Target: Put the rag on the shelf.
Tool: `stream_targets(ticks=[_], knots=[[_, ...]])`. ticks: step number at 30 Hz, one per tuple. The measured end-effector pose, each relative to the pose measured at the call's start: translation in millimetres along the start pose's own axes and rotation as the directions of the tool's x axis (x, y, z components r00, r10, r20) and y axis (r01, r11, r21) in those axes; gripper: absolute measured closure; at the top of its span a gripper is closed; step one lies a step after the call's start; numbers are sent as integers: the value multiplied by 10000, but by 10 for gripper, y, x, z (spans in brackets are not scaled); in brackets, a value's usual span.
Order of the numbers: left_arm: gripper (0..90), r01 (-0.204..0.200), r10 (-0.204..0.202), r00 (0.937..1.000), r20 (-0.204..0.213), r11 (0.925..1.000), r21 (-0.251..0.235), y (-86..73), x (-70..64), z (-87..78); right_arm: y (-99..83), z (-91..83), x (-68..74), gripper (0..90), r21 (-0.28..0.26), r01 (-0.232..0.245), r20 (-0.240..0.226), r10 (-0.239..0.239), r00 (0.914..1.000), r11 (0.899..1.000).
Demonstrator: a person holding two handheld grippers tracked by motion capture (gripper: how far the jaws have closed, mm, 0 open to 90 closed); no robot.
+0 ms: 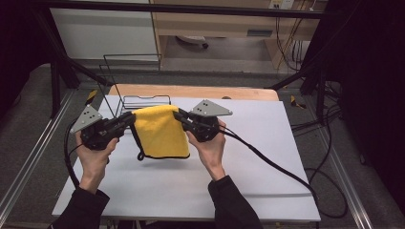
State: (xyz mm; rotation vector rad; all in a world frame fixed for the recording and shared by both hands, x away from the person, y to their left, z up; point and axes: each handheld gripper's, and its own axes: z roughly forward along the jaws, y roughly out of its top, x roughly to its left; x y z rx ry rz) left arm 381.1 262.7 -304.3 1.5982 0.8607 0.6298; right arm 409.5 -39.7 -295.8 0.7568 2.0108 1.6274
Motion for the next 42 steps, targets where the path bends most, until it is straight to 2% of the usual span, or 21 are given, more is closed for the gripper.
stream_targets(ticks=[16, 23, 28, 42], knots=[[791, 263, -286, 9991, -308, 9969, -736, 189, 156, -86, 274, 133, 96, 839, -628, 202, 146, -193, 9997, 9978], [791, 291, -351, 9982, -482, 9923, -1203, 298, 215, -138, 369, 179, 124, 838, -927, 279, 150, -266, 9995, 9953], [791, 180, -255, 9982, -547, 9907, -1349, 372, 247, -164, 448, 216, 130, 839, -1065, 300, 167, -284, 9995, 9939], [791, 172, -323, 9965, -766, 9818, -1893, 621, 363, -232, 742, 338, 142, 839, -1412, 457, 259, -424, 9988, 9889]])
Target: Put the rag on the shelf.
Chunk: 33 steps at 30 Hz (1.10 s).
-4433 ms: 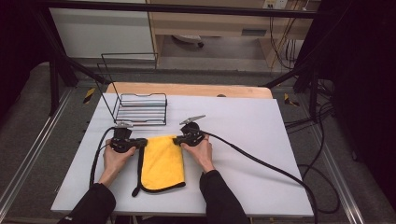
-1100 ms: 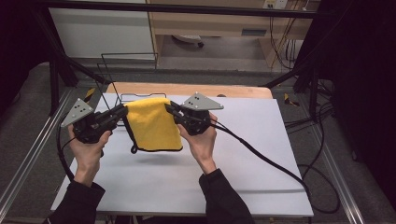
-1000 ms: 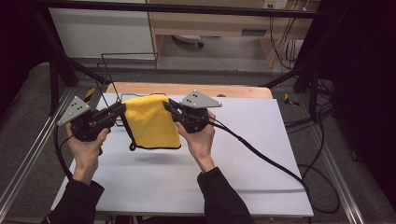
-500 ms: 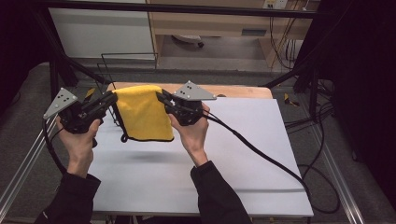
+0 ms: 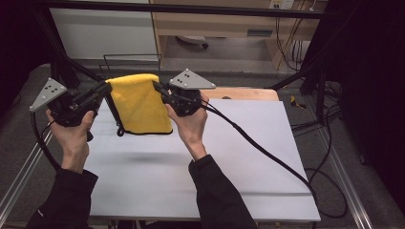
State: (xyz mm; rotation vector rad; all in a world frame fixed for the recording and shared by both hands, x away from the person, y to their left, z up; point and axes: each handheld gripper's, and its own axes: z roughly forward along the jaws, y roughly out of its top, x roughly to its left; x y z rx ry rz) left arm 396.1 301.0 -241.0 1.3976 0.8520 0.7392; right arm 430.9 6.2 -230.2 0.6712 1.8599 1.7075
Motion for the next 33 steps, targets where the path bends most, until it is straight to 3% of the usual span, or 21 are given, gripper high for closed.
stream_targets(ticks=[13, 33], knots=[[791, -22, 4, 9997, -250, 9976, -692, 258, 116, -12, 288, 166, 27, 839, -480, 259, 118, -253, 9996, 9985], [791, -214, 133, 9977, -659, 9921, -1239, 667, 292, 1, 692, 405, 66, 839, -925, 647, 325, -620, 9976, 9936]])
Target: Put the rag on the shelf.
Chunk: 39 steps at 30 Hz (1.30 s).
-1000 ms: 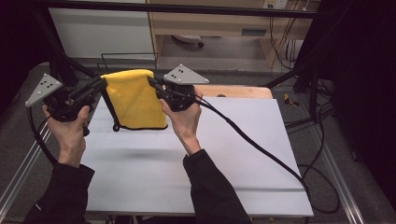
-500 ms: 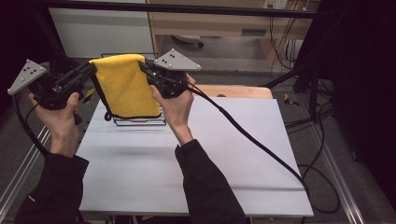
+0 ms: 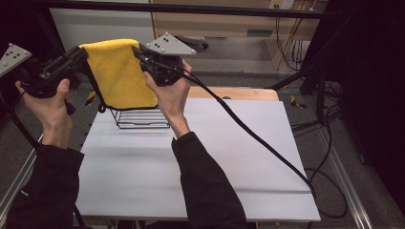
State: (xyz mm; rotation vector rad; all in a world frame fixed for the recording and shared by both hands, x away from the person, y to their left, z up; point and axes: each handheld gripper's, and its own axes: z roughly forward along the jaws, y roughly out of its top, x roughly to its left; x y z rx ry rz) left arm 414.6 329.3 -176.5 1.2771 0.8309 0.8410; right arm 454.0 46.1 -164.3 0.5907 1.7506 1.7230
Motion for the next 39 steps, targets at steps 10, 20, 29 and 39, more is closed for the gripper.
stream_targets(ticks=[10, 20, 29, 39], knots=[[791, -83, 81, 9998, -191, 9999, -92, 147, 89, 96, 121, 136, -20, 839, -156, -42, 93, 43, 9999, 9999], [791, 97, -101, 9998, -182, 9998, -194, 276, 150, 237, 274, 230, -88, 838, -139, 177, 329, -173, 9993, 9997], [791, 168, -177, 9996, -213, 9989, -432, 365, 195, 387, 371, 302, -170, 838, -314, 97, 506, -81, 9987, 9995], [791, 228, -246, 9991, -333, 9984, -513, 443, 296, 540, 433, 446, -239, 838, -466, 42, 648, -12, 9979, 9989]])
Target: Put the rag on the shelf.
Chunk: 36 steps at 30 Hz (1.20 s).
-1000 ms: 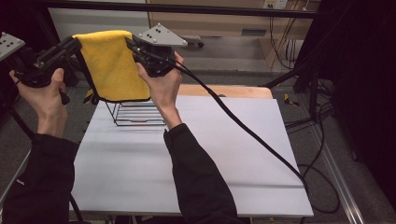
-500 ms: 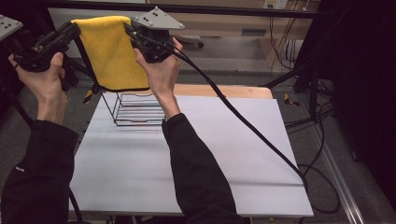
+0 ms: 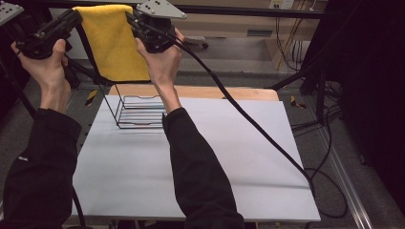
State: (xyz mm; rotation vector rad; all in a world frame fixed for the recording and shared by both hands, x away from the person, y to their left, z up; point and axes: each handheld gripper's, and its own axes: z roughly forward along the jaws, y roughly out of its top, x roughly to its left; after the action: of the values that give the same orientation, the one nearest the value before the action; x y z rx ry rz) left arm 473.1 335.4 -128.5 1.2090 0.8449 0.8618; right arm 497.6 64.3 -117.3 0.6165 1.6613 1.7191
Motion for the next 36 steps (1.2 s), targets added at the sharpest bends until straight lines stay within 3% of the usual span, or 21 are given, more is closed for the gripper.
stream_targets(ticks=[11, 17, 28, 36], knots=[[791, -102, 98, 9997, -218, 9997, -205, 0, 65, 122, -2, 142, -61, 838, -150, -27, 152, 29, 9999, 9999], [791, -325, 324, 9986, -424, 9995, -27, 34, 80, 244, -20, 222, -116, 837, -143, -150, 277, 154, 9995, 9998], [791, -485, 491, 9980, -391, 9987, 158, -47, 162, 352, -84, 319, -206, 837, 97, 63, 336, -66, 9994, 9999], [791, -691, 693, 9965, -475, 9976, 55, 57, 164, 440, -26, 389, -244, 838, -65, 45, 426, -42, 9991, 10000]])
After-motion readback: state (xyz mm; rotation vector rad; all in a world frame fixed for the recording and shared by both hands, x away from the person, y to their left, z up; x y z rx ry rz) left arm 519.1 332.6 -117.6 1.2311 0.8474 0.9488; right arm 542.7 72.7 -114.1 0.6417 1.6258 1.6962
